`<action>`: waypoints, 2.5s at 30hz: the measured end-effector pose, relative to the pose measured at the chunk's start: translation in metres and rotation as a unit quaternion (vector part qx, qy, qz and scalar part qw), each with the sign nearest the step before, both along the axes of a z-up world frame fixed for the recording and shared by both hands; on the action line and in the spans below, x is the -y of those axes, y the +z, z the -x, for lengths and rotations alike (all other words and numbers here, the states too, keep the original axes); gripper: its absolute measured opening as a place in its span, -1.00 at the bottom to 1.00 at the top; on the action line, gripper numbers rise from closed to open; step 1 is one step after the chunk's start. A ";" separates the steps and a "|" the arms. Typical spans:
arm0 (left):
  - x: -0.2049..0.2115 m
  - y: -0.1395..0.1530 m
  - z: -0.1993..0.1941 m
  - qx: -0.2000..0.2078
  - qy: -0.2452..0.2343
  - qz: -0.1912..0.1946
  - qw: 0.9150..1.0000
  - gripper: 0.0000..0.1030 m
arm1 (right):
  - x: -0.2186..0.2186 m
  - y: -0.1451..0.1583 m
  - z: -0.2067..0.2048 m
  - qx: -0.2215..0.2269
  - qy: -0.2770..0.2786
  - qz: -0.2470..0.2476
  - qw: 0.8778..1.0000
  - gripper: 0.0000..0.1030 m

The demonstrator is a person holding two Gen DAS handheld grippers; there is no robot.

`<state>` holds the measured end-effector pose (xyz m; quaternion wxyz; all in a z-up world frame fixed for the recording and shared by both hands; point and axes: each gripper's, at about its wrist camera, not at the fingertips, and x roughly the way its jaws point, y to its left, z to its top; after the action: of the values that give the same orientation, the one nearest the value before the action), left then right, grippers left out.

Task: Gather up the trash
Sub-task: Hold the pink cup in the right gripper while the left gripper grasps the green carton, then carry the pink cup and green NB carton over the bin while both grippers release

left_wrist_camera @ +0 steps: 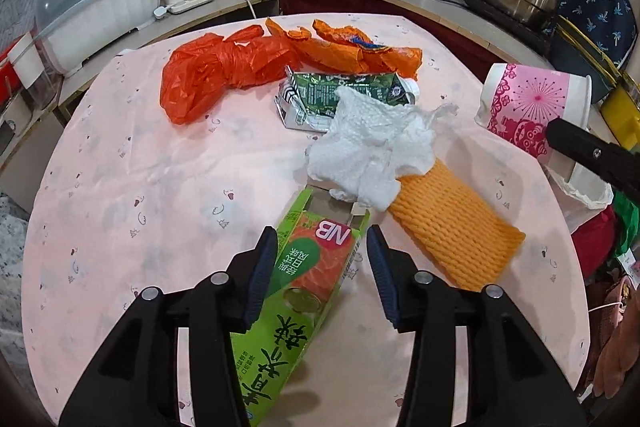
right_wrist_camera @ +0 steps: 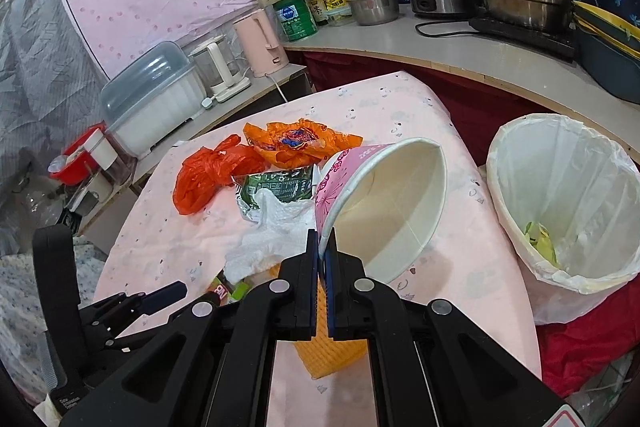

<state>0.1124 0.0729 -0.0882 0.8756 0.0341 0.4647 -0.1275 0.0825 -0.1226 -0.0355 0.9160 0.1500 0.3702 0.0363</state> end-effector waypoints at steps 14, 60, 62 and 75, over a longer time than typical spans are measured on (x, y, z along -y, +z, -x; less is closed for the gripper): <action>-0.032 -0.031 0.025 -0.038 0.019 -0.012 0.999 0.25 | -0.019 -0.005 0.000 -0.008 0.018 0.004 1.000 -0.94; 0.132 0.084 0.008 0.081 -0.091 0.035 0.992 0.00 | 0.083 0.045 0.036 0.057 -0.077 0.002 0.995 -0.94; 0.149 0.082 0.007 0.080 -0.104 0.034 0.991 0.00 | 0.099 0.042 0.039 0.055 -0.092 0.000 0.994 -0.94; 0.247 0.063 -0.003 0.063 -0.177 0.026 0.982 0.00 | 0.178 0.017 0.051 0.032 -0.169 -0.010 0.985 -0.94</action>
<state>0.1155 -0.1741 -0.0249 0.8673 0.1010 0.3919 -0.2899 0.0315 -0.3009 -0.0185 0.9189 0.2184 0.3094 -0.1105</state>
